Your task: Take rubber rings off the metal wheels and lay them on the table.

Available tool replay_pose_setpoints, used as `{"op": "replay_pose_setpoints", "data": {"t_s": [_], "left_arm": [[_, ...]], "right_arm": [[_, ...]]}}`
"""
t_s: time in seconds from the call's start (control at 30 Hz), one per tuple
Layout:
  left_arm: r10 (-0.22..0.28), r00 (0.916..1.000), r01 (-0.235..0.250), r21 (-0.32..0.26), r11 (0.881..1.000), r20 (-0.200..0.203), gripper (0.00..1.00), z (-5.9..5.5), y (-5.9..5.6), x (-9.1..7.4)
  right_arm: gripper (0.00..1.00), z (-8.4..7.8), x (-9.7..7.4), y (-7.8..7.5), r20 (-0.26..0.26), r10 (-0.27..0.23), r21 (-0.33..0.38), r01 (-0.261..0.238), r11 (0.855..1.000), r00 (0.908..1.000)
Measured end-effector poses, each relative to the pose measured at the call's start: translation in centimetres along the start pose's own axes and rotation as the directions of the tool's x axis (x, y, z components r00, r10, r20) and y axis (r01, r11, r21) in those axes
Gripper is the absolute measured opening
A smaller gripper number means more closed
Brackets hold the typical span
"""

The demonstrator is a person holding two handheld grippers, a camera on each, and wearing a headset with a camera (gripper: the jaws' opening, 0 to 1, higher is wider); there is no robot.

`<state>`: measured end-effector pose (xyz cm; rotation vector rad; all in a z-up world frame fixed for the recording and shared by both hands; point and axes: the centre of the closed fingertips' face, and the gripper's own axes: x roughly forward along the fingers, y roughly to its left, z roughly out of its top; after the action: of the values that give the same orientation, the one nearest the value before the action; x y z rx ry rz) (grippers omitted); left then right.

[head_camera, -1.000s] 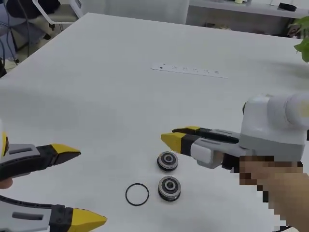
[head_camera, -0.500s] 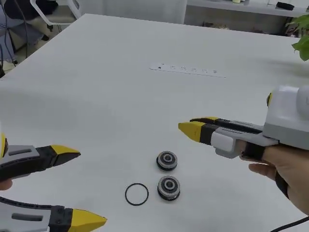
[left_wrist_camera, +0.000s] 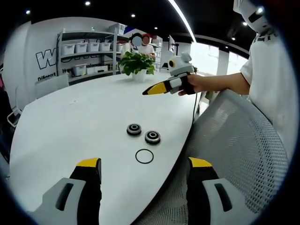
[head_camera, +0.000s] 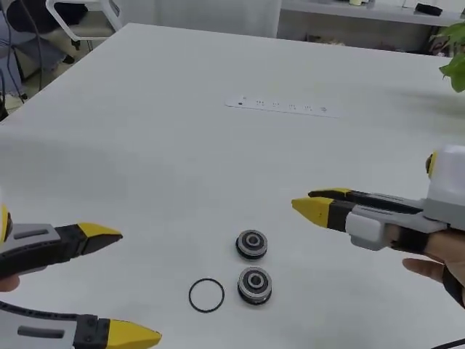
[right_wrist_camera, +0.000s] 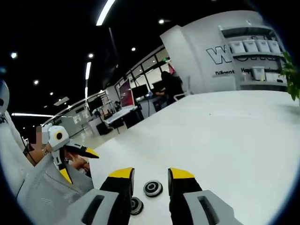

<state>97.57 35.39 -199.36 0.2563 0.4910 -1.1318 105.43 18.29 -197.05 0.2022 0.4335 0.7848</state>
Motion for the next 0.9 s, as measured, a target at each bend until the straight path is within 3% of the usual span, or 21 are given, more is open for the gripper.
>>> {"op": "replay_pose_setpoints", "data": {"t_s": [0.27, 0.33, 0.4, 0.6, 0.9], "left_arm": [[-0.013, 0.9999, 0.013, 0.018, 1.000, -0.009, 0.72, 0.0, -0.2, 0.0], [-0.013, 0.9990, 0.015, 0.050, 0.999, -0.042, 0.73, -0.3, -0.3, 0.0], [-0.011, 0.9975, 0.018, 0.105, 0.994, -0.070, 0.76, -0.4, -0.4, 0.0], [-0.025, 0.9961, 0.035, 0.124, 0.992, -0.085, 0.78, -0.2, -0.5, -0.1], [-0.040, 0.9951, 0.055, 0.168, 0.984, -0.091, 0.79, 1.8, -0.2, -0.1]], "right_arm": [[0.28, -1.9, 0.3, 0.2, -0.086, 0.008, -0.060, -0.014, 0.998, 0.9963], [0.28, -2.3, 0.5, 0.4, -0.106, 0.014, -0.074, -0.022, 0.997, 0.9943], [0.28, -2.9, 0.7, 0.5, -0.135, 0.023, -0.086, -0.034, 0.996, 0.9906], [0.30, -4.5, 1.0, 1.1, -0.209, 0.048, -0.138, -0.078, 0.987, 0.9768], [0.34, -6.1, 1.2, 2.0, -0.294, 0.073, -0.228, -0.144, 0.963, 0.9530]]}}
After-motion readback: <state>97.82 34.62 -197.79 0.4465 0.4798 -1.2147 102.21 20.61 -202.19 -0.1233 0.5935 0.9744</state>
